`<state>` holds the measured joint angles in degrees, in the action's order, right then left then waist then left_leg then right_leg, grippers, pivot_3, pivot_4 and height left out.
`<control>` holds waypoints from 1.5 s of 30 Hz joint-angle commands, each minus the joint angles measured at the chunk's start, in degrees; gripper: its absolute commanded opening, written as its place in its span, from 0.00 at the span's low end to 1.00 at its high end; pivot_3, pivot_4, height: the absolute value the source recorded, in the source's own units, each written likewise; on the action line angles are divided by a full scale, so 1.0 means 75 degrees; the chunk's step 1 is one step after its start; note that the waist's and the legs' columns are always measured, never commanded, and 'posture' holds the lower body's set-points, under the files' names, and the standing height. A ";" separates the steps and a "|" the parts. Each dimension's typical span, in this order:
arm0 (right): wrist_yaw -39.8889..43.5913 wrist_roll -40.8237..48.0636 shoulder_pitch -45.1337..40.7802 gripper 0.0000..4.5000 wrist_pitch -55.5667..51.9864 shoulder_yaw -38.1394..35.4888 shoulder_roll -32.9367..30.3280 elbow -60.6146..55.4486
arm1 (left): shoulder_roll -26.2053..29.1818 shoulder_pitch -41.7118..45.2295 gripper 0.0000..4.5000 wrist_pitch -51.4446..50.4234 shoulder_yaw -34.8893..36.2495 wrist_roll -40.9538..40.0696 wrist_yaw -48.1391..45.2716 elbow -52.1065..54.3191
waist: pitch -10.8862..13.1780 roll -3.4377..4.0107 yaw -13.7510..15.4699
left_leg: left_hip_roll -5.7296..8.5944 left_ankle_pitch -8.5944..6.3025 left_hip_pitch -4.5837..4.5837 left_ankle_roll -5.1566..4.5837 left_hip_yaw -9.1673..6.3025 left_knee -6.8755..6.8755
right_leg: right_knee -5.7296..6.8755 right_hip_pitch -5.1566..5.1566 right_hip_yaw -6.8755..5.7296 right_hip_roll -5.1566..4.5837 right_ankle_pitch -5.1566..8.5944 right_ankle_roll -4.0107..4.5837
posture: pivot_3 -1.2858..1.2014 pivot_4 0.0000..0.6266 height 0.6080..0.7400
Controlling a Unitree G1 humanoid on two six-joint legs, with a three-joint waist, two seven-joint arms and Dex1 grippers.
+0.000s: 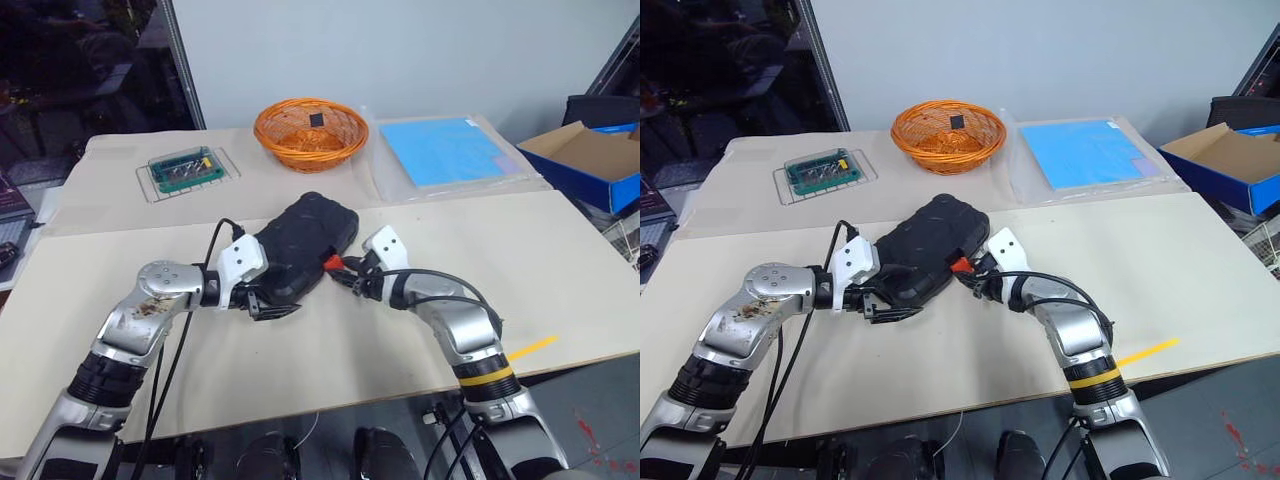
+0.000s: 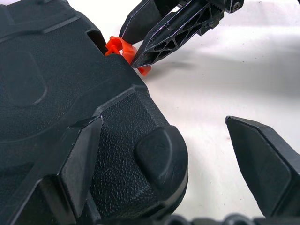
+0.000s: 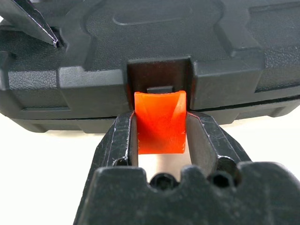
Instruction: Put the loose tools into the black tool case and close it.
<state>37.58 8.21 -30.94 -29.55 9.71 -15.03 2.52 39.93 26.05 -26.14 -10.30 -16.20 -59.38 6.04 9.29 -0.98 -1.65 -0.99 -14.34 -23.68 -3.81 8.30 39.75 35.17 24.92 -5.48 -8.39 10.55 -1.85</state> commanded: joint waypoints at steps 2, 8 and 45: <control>0.0186 0.0128 -0.0613 0.27 0.0845 -0.0097 0.0154 0.0040 | -0.0026 -0.0404 1.00 -0.0346 -0.0513 0.0315 -0.0065 -0.0392 | 0.0000 0.0000 -0.0029 | 0.0000 0.0000 0.0003 0.0001 0.0000 0.0000 | 0.0002 -0.0002 0.0000 0.0000 0.0000 -0.0001 | 0.52 0.24 1.00; 0.0204 -0.0227 -0.0922 0.27 0.1287 0.0211 0.0233 0.0578 | -0.0056 -0.0417 1.00 -0.0306 -0.0506 0.0355 -0.0062 -0.0448 | 0.0000 0.0000 -0.0109 | -0.0003 -0.0007 0.0005 0.0013 -0.0001 -0.0001 | 0.0005 -0.0001 0.0000 -0.0001 -0.0002 -0.0004 | 0.52 0.24 1.00; -0.0628 -0.0634 -0.0458 0.94 0.1697 -0.0026 0.0449 0.1599 | 0.0185 -0.0439 1.00 -0.0055 -0.0180 0.0456 -0.0025 -0.0741 | -0.0003 0.0005 -0.0092 | -0.0006 -0.0011 0.0022 0.0027 -0.0001 -0.0017 | -0.0007 -0.0001 0.0000 -0.0007 0.0000 -0.0003 | 0.52 0.24 1.00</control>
<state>32.95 3.02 -32.75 -19.14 10.48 -11.90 15.07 40.15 25.22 -24.06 -9.45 -15.51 -59.38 4.95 9.27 -0.93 -2.34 -1.03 -14.43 -23.52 -3.60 8.29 39.62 35.12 24.90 -5.47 -8.44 10.56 -1.87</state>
